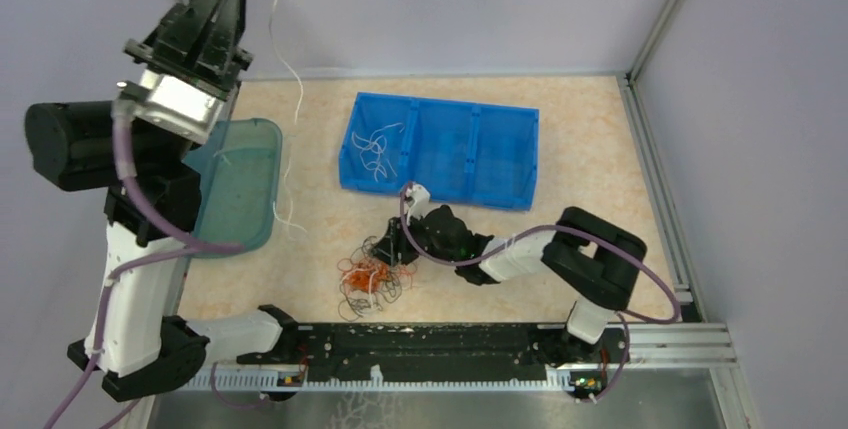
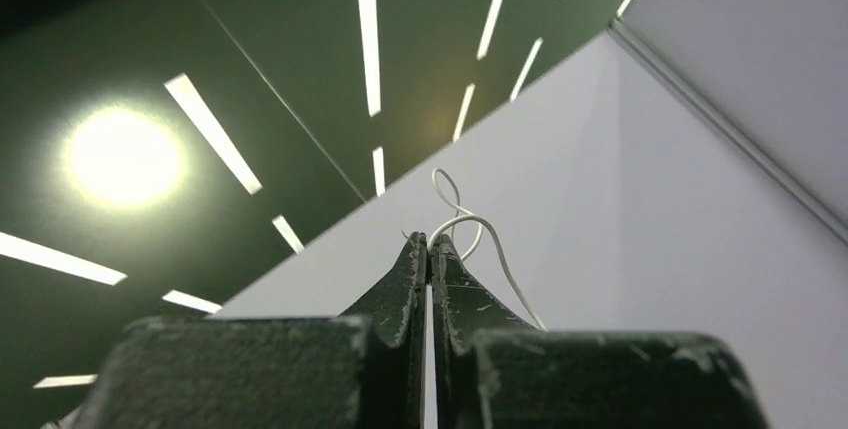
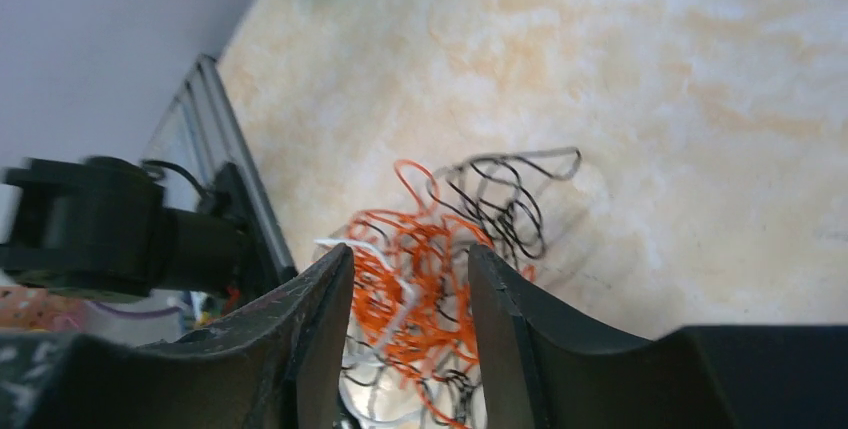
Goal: Untangle the cables
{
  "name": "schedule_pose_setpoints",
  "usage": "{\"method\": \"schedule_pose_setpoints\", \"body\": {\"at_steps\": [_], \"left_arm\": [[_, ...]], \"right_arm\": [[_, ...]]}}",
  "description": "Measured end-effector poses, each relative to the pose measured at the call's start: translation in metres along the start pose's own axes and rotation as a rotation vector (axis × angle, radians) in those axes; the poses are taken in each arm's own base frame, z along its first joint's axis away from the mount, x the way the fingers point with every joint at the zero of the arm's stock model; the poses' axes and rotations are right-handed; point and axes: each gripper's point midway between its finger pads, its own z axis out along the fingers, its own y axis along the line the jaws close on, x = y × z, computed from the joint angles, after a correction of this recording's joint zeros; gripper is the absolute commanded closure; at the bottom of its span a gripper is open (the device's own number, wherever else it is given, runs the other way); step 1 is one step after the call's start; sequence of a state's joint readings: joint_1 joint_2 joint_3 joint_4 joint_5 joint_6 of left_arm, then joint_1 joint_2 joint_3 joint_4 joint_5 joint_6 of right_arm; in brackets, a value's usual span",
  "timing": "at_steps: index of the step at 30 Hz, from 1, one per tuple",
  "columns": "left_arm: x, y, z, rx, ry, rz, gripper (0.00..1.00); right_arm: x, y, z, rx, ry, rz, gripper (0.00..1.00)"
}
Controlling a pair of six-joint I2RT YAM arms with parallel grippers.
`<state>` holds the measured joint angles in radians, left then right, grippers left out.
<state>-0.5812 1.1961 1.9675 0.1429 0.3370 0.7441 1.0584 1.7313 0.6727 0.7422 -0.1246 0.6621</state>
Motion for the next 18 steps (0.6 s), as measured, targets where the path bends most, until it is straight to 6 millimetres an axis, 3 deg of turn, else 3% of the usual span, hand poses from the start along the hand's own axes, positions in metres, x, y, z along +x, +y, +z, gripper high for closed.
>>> {"method": "schedule_pose_setpoints", "body": {"at_steps": [5, 8, 12, 18], "left_arm": [[0.050, -0.038, -0.016, 0.061, 0.128, 0.002, 0.98], [0.087, -0.067, -0.027, 0.104, 0.225, -0.012, 0.98], [0.126, -0.099, -0.045, 0.153, 0.334, -0.039, 0.99], [0.165, -0.138, -0.079, 0.211, 0.452, -0.053, 1.00]], "right_arm": [[-0.055, 0.035, -0.027, -0.049, -0.145, -0.042, 0.38], [-0.075, 0.046, -0.046, -0.060, -0.213, -0.056, 0.33], [-0.085, 0.043, -0.065, -0.026, -0.257, -0.060, 0.30], [-0.102, 0.034, -0.089, 0.030, -0.317, -0.057, 0.31]]}}
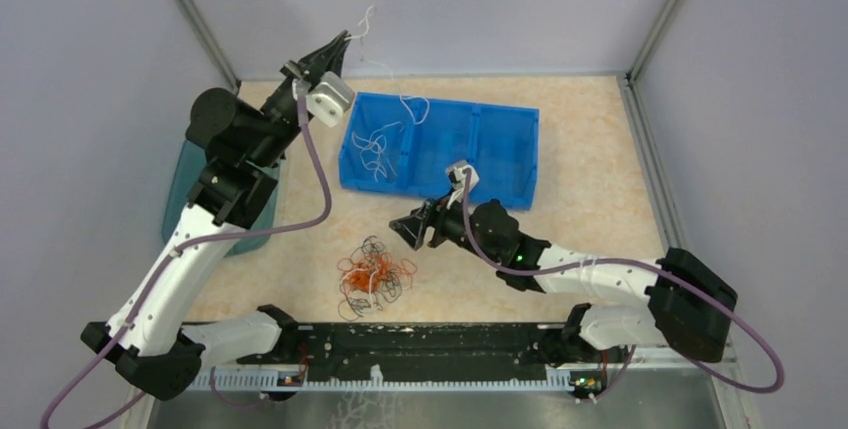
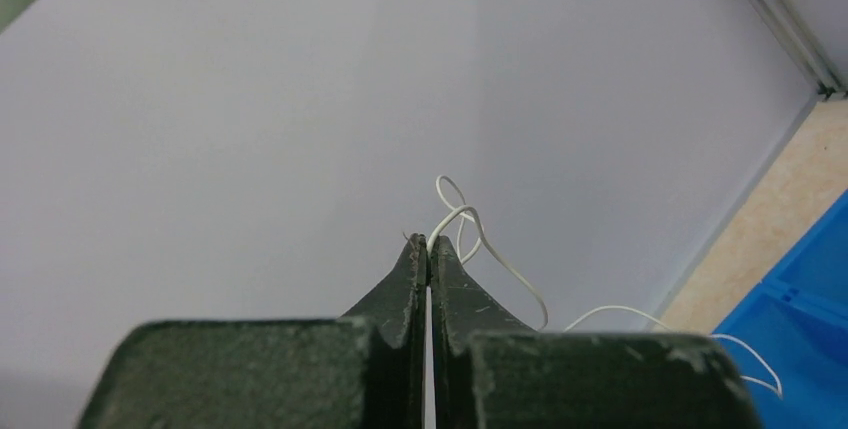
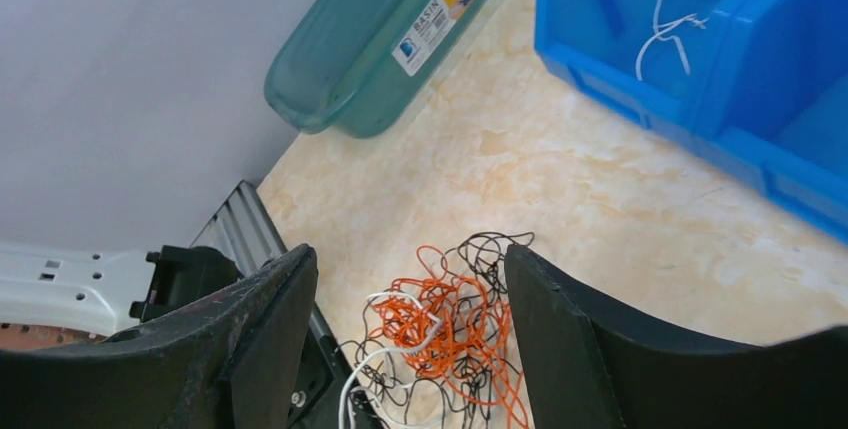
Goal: Untangle the cables
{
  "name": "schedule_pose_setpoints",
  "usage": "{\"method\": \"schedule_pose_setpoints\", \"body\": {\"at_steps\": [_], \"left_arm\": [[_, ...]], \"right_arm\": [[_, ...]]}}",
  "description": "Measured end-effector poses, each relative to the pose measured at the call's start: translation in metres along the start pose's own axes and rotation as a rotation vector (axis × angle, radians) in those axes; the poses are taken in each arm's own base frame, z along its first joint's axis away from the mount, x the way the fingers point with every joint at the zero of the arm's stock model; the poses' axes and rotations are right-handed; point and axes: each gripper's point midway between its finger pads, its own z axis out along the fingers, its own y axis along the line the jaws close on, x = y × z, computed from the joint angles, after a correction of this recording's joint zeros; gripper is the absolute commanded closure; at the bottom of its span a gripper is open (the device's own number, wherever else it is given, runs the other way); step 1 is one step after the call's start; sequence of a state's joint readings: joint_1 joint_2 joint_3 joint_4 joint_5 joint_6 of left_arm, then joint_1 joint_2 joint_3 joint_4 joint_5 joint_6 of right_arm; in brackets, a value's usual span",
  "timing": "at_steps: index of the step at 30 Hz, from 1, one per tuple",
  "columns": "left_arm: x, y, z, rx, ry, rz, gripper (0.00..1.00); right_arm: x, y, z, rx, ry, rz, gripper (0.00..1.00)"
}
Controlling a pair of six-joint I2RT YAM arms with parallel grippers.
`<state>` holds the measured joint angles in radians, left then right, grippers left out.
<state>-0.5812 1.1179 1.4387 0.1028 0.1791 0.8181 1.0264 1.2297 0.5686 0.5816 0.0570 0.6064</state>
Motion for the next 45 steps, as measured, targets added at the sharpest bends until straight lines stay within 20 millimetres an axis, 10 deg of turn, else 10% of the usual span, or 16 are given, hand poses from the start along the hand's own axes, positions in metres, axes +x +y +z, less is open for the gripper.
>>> {"method": "schedule_pose_setpoints", "body": {"at_steps": [17, 34, 45], "left_arm": [[0.107, -0.069, 0.008, 0.082, 0.233, 0.031, 1.00], [0.194, -0.051, 0.004, 0.028, 0.396, 0.088, 0.99], [0.266, -0.124, -0.005, 0.225, 0.589, -0.055, 0.92]], "right_arm": [[-0.043, -0.042, -0.047, 0.185, -0.148, 0.008, 0.31], [-0.048, -0.040, -0.057, 0.183, -0.170, 0.010, 0.31], [-0.052, -0.039, -0.059, 0.182, -0.185, 0.011, 0.31]]}}
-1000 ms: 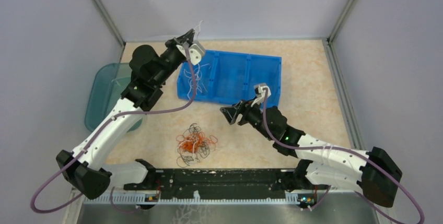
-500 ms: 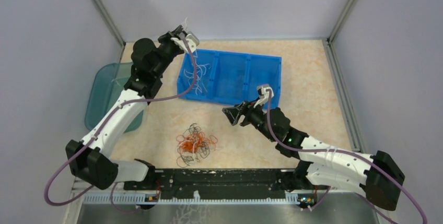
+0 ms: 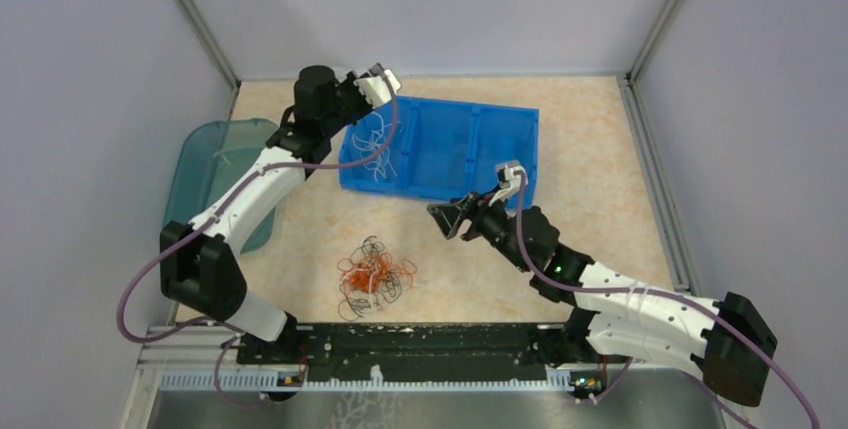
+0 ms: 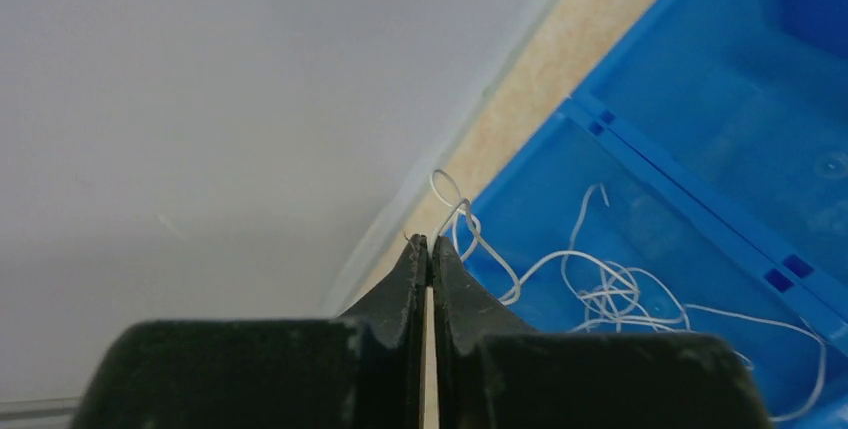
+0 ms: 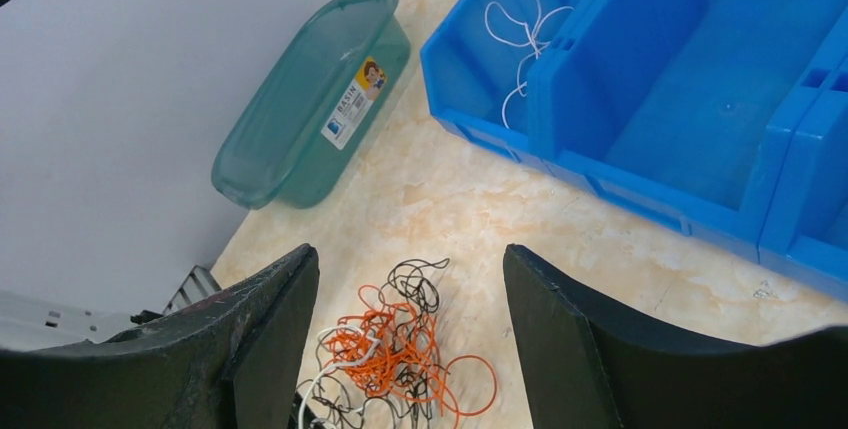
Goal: Untangle the cables
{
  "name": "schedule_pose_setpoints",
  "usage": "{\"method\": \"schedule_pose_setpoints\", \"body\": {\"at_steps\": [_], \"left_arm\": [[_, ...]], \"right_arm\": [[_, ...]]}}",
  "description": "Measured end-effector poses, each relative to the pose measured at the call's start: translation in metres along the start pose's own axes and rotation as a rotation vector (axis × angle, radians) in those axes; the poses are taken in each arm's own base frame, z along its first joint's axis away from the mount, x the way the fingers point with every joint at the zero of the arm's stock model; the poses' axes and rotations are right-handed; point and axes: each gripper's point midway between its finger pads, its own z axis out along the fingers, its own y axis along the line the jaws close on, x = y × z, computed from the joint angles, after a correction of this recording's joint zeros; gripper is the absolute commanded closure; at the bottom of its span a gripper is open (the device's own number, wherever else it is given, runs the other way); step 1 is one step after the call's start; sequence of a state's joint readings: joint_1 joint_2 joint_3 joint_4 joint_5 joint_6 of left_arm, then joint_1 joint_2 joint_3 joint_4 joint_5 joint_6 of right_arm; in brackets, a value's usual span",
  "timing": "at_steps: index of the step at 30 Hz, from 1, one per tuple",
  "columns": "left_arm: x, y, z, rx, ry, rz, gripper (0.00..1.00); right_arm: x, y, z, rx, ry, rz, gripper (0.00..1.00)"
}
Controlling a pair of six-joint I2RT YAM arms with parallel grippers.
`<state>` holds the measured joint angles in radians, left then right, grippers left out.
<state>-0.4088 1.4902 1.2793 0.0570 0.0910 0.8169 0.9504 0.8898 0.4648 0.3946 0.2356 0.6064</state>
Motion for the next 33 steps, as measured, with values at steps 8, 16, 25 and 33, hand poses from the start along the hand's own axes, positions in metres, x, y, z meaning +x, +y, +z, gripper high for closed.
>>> {"method": "schedule_pose_setpoints", "body": {"at_steps": [8, 16, 25, 33], "left_arm": [[0.048, -0.053, 0.024, 0.191, 0.186, -0.109, 0.88], [0.089, -0.094, 0.036, 0.323, 0.346, -0.172, 0.80], [0.106, -0.105, 0.039, 0.390, 0.437, -0.234, 0.26], [0.062, -0.050, 0.020, 0.387, 0.361, -0.336, 0.01]], "right_arm": [[-0.006, 0.000, -0.002, -0.002, -0.015, 0.002, 0.30], [-0.008, -0.001, -0.003, 0.001, -0.021, 0.003, 0.30], [-0.006, -0.002, -0.004, 0.007, -0.012, 0.001, 0.30], [-0.001, -0.001, -0.003, -0.004, 0.012, -0.002, 0.30]]}}
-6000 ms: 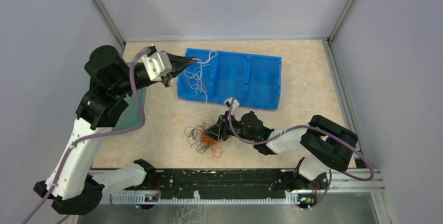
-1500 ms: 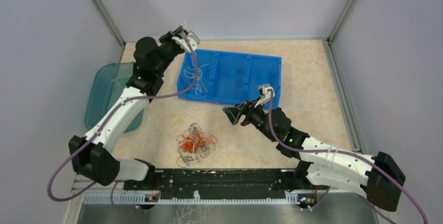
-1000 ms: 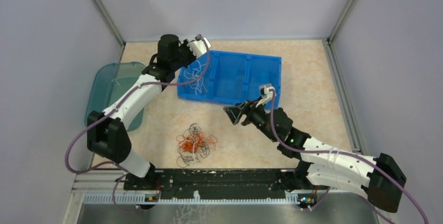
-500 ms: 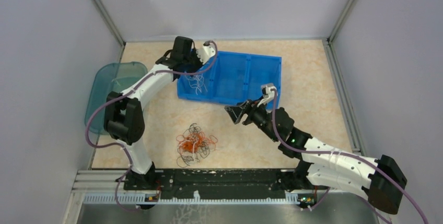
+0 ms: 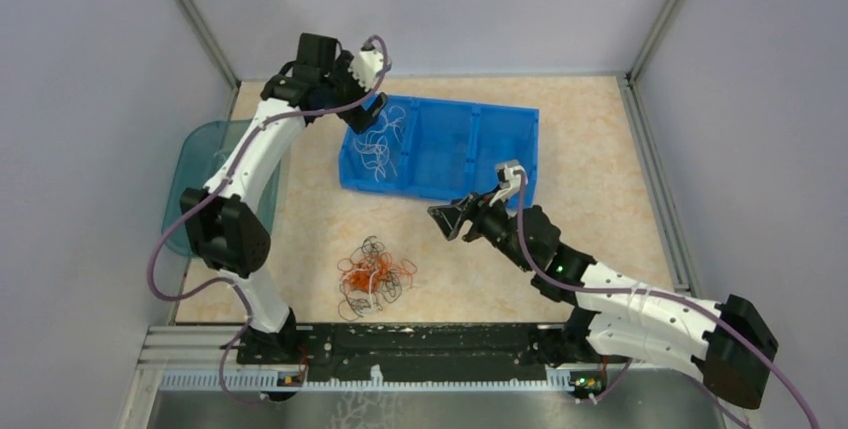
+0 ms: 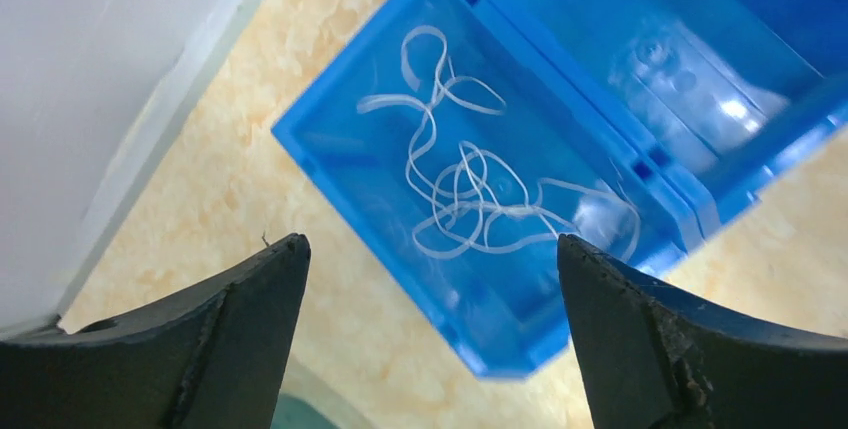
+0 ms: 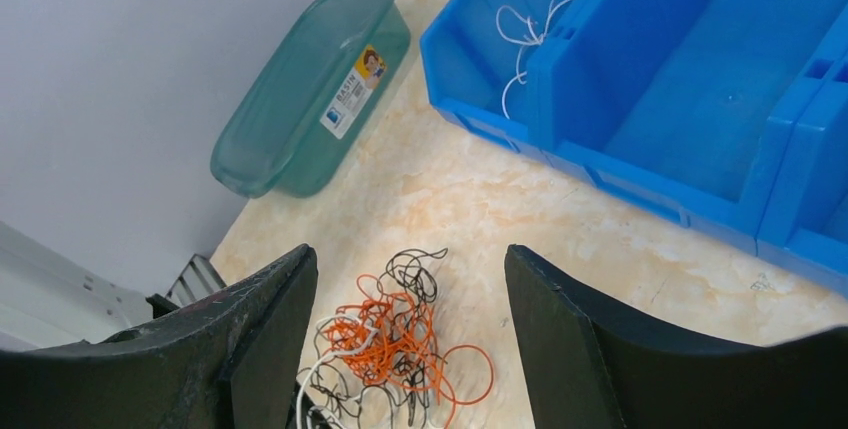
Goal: Untangle the cables
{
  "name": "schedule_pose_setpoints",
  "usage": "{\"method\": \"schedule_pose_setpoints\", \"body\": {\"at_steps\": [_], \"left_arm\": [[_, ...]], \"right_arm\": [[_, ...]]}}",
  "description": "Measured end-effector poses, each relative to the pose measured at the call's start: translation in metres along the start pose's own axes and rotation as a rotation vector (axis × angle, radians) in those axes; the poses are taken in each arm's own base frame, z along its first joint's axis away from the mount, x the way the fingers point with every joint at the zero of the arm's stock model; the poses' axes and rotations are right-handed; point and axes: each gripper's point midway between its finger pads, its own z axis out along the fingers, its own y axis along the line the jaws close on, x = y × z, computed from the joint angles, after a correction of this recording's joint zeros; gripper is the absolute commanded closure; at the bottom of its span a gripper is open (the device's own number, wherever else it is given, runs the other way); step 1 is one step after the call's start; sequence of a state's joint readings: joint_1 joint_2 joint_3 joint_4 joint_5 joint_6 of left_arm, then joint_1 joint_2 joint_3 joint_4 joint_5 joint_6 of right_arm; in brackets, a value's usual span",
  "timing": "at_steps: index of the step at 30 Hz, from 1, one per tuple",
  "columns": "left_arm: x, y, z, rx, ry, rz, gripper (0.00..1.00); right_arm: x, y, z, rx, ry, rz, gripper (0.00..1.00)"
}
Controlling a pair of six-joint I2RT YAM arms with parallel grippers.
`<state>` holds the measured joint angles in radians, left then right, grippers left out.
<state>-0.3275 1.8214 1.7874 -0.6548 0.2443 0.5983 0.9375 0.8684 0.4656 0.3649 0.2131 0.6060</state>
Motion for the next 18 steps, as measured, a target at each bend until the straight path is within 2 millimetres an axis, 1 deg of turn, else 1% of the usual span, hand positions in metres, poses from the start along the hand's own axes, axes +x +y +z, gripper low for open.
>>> {"method": "schedule_pose_setpoints", "body": {"at_steps": [3, 6, 7, 9, 12, 15, 17, 18], "left_arm": [[0.004, -0.005, -0.028, 0.031, 0.000, -0.019, 0.01], [0.015, -0.024, -0.052, 0.090, 0.003, -0.015, 0.01], [0.022, -0.036, -0.061, 0.121, 0.008, -0.006, 0.01], [0.044, -0.065, -0.076, 0.196, 0.023, 0.015, 0.02], [0.087, -0.115, -0.095, 0.327, 0.073, 0.054, 0.04], [0.121, -0.161, -0.112, 0.454, 0.115, 0.122, 0.04], [0.134, -0.189, -0.121, 0.528, 0.122, 0.188, 0.04], [0.137, -0.201, -0.126, 0.559, 0.118, 0.221, 0.04]], "right_arm": [[0.010, 0.001, 0.003, -0.012, 0.040, -0.008, 0.30], [0.026, 0.003, 0.009, -0.029, 0.111, -0.017, 0.31], [0.034, 0.005, 0.012, -0.041, 0.142, -0.019, 0.32], [0.046, 0.007, 0.016, -0.058, 0.188, -0.021, 0.33], [0.074, 0.006, 0.020, -0.072, 0.276, -0.023, 0.35], [0.093, 0.004, 0.020, -0.071, 0.337, -0.011, 0.37], [0.098, 0.005, 0.020, -0.072, 0.351, -0.002, 0.38], [0.097, 0.005, 0.020, -0.074, 0.350, 0.003, 0.38]]}}
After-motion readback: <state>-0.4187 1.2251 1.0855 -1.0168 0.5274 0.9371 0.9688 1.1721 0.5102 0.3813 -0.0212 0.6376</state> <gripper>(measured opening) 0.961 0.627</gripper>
